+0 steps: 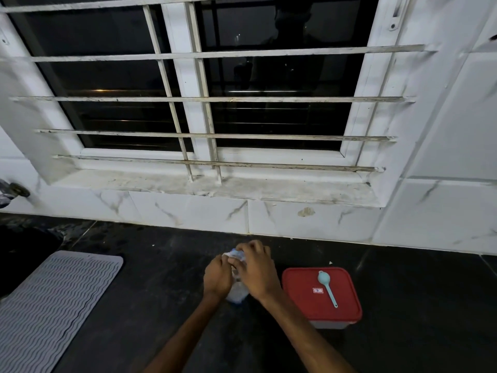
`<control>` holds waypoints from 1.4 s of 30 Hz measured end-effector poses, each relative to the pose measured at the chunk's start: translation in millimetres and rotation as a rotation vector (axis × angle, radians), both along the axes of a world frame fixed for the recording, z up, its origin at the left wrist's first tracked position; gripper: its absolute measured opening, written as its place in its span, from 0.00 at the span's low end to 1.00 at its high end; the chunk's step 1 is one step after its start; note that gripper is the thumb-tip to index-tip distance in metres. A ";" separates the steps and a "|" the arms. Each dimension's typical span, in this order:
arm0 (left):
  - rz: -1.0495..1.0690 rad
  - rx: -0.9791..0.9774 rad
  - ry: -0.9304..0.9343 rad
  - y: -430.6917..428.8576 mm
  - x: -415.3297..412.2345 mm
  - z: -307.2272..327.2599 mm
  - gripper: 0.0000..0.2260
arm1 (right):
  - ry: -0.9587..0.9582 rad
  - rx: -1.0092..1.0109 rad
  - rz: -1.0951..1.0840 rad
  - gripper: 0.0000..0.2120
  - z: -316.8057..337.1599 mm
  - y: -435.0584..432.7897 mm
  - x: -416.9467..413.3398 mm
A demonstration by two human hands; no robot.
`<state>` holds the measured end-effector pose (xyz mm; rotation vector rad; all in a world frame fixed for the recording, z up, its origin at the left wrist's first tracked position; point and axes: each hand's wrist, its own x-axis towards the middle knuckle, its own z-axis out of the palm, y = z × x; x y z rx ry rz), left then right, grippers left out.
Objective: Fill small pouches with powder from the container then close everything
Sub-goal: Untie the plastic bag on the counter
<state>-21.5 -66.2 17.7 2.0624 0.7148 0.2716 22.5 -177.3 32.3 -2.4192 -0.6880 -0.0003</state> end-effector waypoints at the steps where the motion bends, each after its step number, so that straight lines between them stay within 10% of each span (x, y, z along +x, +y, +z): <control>1: 0.031 -0.084 -0.009 2.9 0.3 -0.8 0.13 | -0.001 -0.054 0.012 0.17 -1.1 -1.7 -1.2; 5: -0.031 -0.377 -0.053 14.4 -0.1 -0.8 0.15 | 0.169 -0.098 0.012 0.11 -8.6 -11.7 -4.9; 13: -0.216 0.025 0.071 30.9 -13.6 2.1 0.16 | 1.091 0.617 -0.067 0.04 -8.2 -24.7 16.8; 18: -0.320 0.261 0.176 29.2 -15.2 3.5 0.24 | 1.245 0.649 0.030 0.05 -3.6 -36.3 23.7; 24: -0.361 0.184 -0.063 16.4 -14.0 0.3 0.08 | 1.445 0.868 -0.176 0.14 3.9 -20.9 19.1; 29: -0.160 -0.346 -0.074 13.0 -4.9 -1.8 0.12 | 0.886 0.638 -0.289 0.04 -6.2 -12.8 17.0; 32: -0.102 -0.508 -0.090 12.8 -3.3 -3.8 0.14 | 0.714 0.370 0.019 0.20 -14.0 -19.1 10.5; 42: -0.181 -0.032 0.038 9.0 -10.4 9.7 0.16 | 0.259 0.180 -0.131 0.08 -14.8 -15.3 27.6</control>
